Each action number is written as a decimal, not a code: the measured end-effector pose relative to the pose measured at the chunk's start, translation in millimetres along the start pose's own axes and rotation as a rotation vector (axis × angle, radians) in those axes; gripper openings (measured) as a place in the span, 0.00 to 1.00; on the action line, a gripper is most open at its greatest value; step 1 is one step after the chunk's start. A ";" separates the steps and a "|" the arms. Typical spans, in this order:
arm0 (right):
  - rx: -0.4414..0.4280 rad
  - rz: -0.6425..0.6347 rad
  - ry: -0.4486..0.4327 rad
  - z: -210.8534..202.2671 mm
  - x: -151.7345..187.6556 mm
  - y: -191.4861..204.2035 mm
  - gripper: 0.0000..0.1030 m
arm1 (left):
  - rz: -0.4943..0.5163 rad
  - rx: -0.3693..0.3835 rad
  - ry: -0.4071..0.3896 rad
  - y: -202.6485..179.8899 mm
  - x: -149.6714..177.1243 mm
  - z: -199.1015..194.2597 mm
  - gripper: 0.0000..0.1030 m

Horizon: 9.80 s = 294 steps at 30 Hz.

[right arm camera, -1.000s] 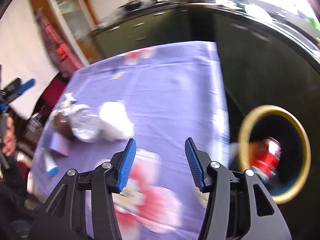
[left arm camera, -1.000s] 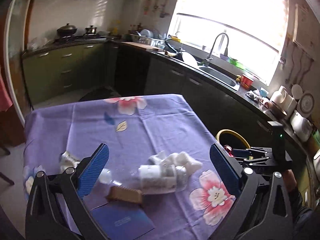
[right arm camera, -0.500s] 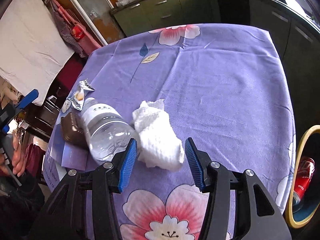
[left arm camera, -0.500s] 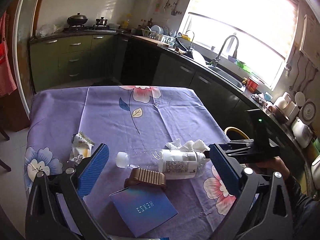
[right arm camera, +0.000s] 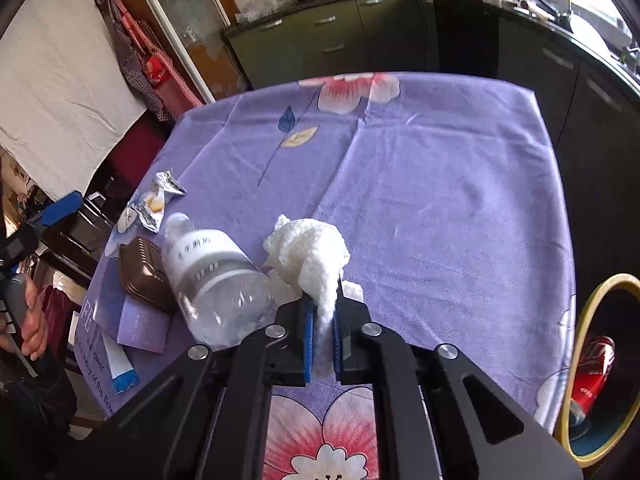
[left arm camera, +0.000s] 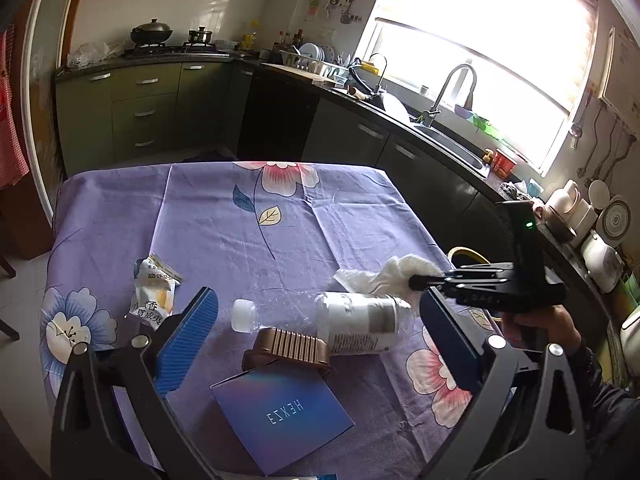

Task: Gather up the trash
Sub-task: 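Carry the tissue over the bin and open the right gripper, then grasp the blue printed box with the left gripper, then carry the blue box over the bin and open the left gripper, then grasp the clear water bottle with white label using the right gripper, then carry the water bottle over the bin and open the right gripper, then grasp the brown plastic tray with the left gripper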

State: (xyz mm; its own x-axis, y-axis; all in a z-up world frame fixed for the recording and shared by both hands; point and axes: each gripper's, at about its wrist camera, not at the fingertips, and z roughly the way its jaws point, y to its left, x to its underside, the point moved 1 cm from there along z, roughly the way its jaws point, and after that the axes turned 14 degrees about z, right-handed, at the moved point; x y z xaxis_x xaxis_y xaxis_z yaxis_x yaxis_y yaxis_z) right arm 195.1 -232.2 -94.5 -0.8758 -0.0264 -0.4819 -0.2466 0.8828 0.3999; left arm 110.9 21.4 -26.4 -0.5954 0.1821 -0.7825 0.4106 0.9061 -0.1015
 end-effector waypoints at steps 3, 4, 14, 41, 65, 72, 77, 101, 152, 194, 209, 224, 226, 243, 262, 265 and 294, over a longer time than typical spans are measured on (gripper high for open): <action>0.012 -0.009 -0.050 -18.8 -3.9 2.4 0.08 | -0.003 0.004 -0.002 0.5 1.5 -1.0 0.93; 0.013 -0.008 -0.061 -23.3 -4.8 2.8 0.08 | 0.000 0.004 -0.004 0.0 1.9 -1.8 0.93; 0.045 0.037 -0.194 -83.6 -13.1 -15.8 0.08 | 0.019 -0.006 -0.008 -5.3 3.1 -9.7 0.93; 0.565 0.461 -0.306 -151.8 40.6 -253.0 0.64 | 0.129 0.044 0.072 -57.0 -15.6 25.8 0.93; 0.472 0.355 -0.274 -131.9 40.4 -210.7 0.64 | 0.282 0.156 0.332 -84.6 -8.7 88.4 0.93; 0.450 0.338 -0.261 -126.7 39.9 -209.1 0.64 | 0.159 0.103 0.410 -51.2 -10.8 61.7 0.93; 0.432 0.317 -0.251 -120.4 35.7 -204.1 0.64 | -0.013 -0.033 0.519 -15.8 15.0 41.4 0.93; 0.262 0.300 -0.262 -115.5 62.8 -191.5 0.64 | -0.289 -0.387 0.390 -33.1 75.0 45.2 0.93; 0.338 0.413 -0.422 -192.4 100.8 -238.8 0.64 | 0.237 0.122 0.258 -199.0 -50.1 91.0 0.72; 0.065 0.031 -0.181 -116.9 79.2 -109.5 0.69 | 0.148 -0.058 0.068 -77.1 -81.9 13.5 0.93; -0.020 -0.629 0.166 27.4 24.7 92.9 0.71 | -0.084 -0.170 0.032 47.5 -3.0 -56.1 0.93; 0.040 -0.794 0.384 105.3 20.4 109.1 0.71 | -0.156 -0.180 0.025 73.0 18.0 -63.1 0.93; 0.029 -0.796 0.393 108.2 21.5 109.3 0.71 | -0.153 -0.176 0.028 72.5 18.8 -61.8 0.93; 0.052 -0.618 0.323 78.6 13.1 68.3 0.62 | -0.127 -0.170 0.026 63.3 13.8 -60.2 0.93; 0.250 0.141 -0.038 -85.1 12.2 -145.8 0.63 | -0.046 -0.094 0.055 27.4 0.5 -31.8 0.93; 0.346 0.333 -0.071 -101.1 18.4 -211.1 0.63 | -0.027 -0.080 0.066 19.6 -1.1 -25.3 0.93; 0.352 0.517 -0.300 -142.8 74.2 -243.6 0.76 | 0.167 -0.046 0.276 -41.8 1.8 53.5 0.93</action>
State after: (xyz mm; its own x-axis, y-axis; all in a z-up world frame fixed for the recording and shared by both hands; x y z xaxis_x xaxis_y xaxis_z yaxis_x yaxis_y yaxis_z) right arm 130.9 -516.3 -116.3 -0.6799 0.5246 -0.5125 0.3649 0.8481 0.3841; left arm 129.6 -36.6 -56.4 -0.6900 0.4203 -0.5892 0.4903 0.8703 0.0466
